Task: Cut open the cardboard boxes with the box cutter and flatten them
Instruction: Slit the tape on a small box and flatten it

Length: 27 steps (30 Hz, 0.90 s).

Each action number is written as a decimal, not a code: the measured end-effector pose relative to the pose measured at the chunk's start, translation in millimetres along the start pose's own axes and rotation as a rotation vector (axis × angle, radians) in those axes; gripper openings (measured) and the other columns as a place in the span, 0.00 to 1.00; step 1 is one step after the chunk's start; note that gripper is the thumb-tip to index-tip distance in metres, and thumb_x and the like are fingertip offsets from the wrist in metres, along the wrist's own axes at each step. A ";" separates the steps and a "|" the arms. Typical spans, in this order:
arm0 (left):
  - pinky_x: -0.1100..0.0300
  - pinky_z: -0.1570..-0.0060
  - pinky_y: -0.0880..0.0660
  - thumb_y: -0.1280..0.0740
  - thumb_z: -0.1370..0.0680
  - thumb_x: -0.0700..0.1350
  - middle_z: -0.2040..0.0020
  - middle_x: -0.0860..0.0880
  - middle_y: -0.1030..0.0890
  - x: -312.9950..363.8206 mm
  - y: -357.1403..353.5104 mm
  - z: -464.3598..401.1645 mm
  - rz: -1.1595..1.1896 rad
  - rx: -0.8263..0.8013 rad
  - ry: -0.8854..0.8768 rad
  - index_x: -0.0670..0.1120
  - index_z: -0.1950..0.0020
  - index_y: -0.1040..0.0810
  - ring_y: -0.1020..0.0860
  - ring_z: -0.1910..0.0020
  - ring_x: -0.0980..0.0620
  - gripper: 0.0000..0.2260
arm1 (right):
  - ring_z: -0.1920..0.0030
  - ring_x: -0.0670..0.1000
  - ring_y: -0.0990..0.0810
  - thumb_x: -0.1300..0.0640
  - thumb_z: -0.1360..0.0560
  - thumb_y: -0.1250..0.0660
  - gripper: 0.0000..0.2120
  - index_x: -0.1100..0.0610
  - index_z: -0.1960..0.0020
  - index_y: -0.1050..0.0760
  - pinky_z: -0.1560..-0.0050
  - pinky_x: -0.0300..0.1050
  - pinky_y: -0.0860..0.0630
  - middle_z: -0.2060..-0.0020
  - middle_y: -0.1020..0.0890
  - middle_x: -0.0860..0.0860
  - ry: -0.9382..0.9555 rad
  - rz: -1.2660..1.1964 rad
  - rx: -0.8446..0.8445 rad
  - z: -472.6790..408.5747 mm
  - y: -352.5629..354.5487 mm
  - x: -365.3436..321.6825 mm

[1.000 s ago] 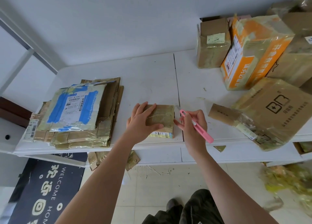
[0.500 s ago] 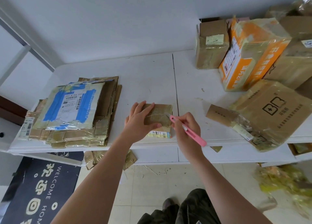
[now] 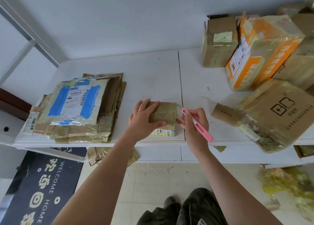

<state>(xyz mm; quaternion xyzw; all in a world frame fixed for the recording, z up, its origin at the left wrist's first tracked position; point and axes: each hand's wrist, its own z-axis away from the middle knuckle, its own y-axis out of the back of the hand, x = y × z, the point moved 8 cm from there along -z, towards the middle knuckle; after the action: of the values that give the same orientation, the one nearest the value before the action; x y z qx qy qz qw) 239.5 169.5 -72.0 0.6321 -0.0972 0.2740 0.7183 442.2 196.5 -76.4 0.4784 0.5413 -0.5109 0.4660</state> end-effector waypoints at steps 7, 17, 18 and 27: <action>0.41 0.27 0.52 0.31 0.27 0.63 0.21 0.56 0.49 0.2 -0.4 -0.2 -0.021 -0.002 -0.002 0.60 0.22 0.43 0.58 0.23 0.56 0.37 | 0.63 0.58 0.23 0.61 0.21 0.37 0.09 0.61 0.58 0.34 0.56 0.66 0.19 0.66 0.26 0.60 0.036 0.058 -0.103 -2.0 0.0 -3.7; 0.40 0.27 0.52 0.31 0.27 0.63 0.21 0.56 0.49 1.5 1.0 -0.5 -0.023 -0.004 0.001 0.60 0.22 0.43 0.58 0.23 0.56 0.37 | 0.60 0.69 0.21 0.67 0.21 0.37 0.07 0.64 0.57 0.32 0.57 0.68 0.20 0.66 0.25 0.61 0.111 0.135 -0.155 15.5 9.6 -8.2; 0.40 0.27 0.52 0.31 0.27 0.63 0.21 0.56 0.49 2.0 0.6 -0.5 -0.022 -0.005 0.003 0.60 0.22 0.43 0.58 0.23 0.55 0.37 | 0.58 0.68 0.20 0.67 0.20 0.37 0.07 0.64 0.57 0.32 0.57 0.69 0.21 0.65 0.24 0.61 0.109 0.137 -0.143 15.2 11.8 -9.3; 0.41 0.27 0.51 0.31 0.28 0.65 0.21 0.56 0.48 2.3 0.2 2.5 -0.017 0.014 0.027 0.61 0.22 0.43 0.57 0.23 0.55 0.38 | 0.59 0.44 0.19 0.61 0.19 0.38 0.07 0.65 0.52 0.32 0.56 0.45 0.17 0.60 0.23 0.54 0.070 0.058 -0.106 9.0 -3.5 -12.0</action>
<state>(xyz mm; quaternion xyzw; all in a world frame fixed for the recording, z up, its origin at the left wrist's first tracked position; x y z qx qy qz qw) 241.8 167.8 -70.3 0.6340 -0.0801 0.2770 0.7176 440.2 187.0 -64.5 0.4862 0.5696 -0.4507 0.4859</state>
